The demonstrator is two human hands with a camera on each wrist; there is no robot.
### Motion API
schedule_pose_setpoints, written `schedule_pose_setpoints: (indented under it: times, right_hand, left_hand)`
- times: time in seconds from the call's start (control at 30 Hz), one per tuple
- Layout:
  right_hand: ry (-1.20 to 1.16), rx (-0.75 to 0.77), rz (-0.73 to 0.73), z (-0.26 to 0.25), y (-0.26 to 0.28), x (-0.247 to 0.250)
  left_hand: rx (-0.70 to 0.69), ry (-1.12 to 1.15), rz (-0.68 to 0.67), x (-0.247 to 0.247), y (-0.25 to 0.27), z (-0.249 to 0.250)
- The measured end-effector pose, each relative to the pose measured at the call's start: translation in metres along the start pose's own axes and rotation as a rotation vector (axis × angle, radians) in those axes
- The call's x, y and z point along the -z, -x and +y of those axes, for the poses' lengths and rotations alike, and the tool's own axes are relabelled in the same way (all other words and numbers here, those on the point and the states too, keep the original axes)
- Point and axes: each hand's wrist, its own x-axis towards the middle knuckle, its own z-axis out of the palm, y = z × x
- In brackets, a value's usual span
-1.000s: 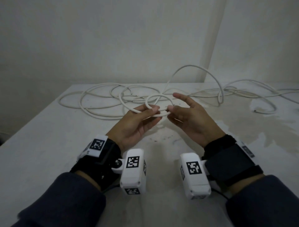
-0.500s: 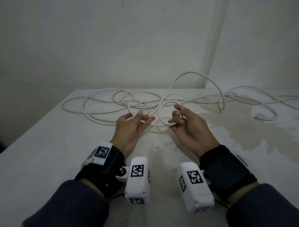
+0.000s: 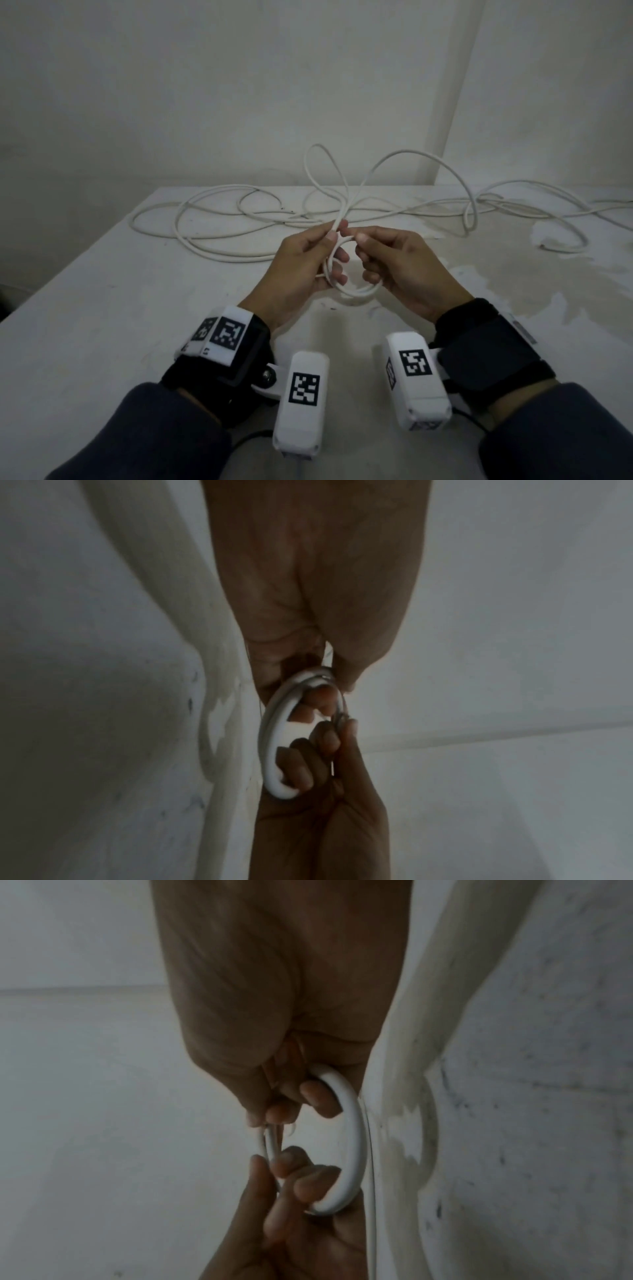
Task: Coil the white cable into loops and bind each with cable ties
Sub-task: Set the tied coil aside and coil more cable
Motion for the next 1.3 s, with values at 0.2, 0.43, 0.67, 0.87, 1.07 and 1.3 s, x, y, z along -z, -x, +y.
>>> schedule_pose_setpoints:
  times: [0.2,0.43,0.67,0.87,1.07,1.3]
  right_hand:
    - [0.014,0.014,-0.065,-0.004,0.004,-0.004]
    - [0.195,0.081,-0.041,-0.009,0.007,-0.008]
    - [0.168,0.081,0.05,-0.01,0.007,-0.009]
    - [0.265,0.045,0.114,-0.006,0.003,-0.008]
    - [0.712,0.154,0.159,-0.004,0.0,-0.004]
    - [0.363,0.138,0.046,-0.013,0.005,-0.011]
  left_hand:
    - [0.053,0.028,0.013,-0.004,-0.002,0.005]
    - [-0.039,-0.148,0.016,-0.004,0.001,0.007]
    - [-0.139,-0.29,0.044,-0.004,-0.001,0.006]
    - [-0.195,-0.465,0.046,0.0,-0.004,0.003]
    - [-0.342,-0.631,0.063,-0.002,0.001,0.008]
    - [-0.361,-0.41,0.233,-0.005,-0.005,0.007]
